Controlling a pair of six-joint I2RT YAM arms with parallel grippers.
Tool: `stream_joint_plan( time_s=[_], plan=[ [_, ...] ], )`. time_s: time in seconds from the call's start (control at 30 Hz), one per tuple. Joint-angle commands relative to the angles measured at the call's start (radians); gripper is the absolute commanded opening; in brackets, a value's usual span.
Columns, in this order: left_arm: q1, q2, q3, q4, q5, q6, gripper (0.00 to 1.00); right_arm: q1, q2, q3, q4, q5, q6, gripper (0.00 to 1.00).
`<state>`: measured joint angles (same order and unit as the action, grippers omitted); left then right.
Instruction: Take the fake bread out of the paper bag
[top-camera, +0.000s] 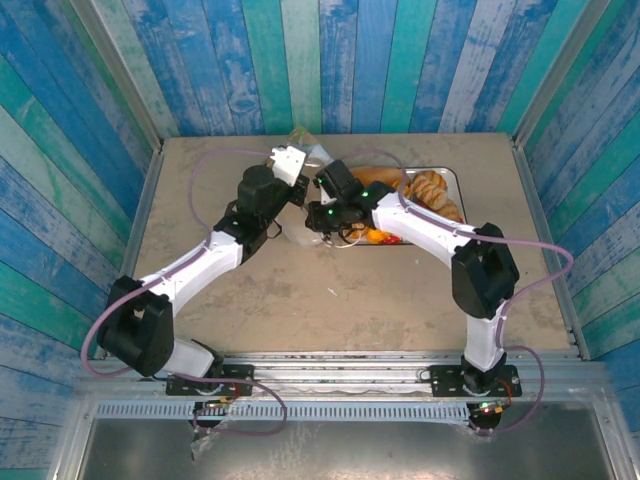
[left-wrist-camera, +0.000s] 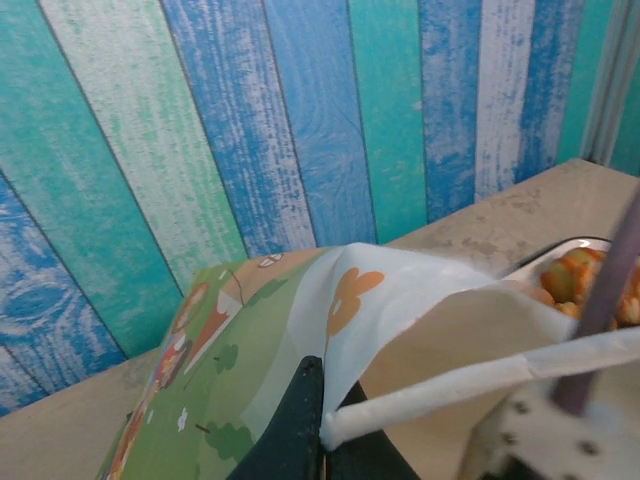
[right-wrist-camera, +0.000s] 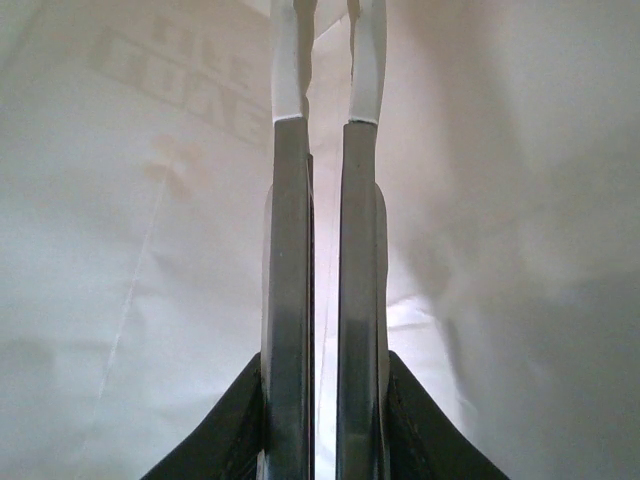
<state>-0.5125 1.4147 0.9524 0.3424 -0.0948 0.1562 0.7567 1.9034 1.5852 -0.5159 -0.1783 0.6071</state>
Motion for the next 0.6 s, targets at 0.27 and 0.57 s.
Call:
stream_joint_plan(
  time_s=[0.27, 0.57],
  plan=[
    [-0.004, -0.034, 0.027, -0.021, -0.249, -0.019, 0.00, -0.010, -0.130, -0.015, -0.132, -0.095, -0.052, 0.00],
    [-0.004, -0.032, 0.026, -0.057, -0.317, -0.011, 0.01, -0.051, -0.221, -0.053, -0.224, -0.224, -0.076, 0.00]
  ],
)
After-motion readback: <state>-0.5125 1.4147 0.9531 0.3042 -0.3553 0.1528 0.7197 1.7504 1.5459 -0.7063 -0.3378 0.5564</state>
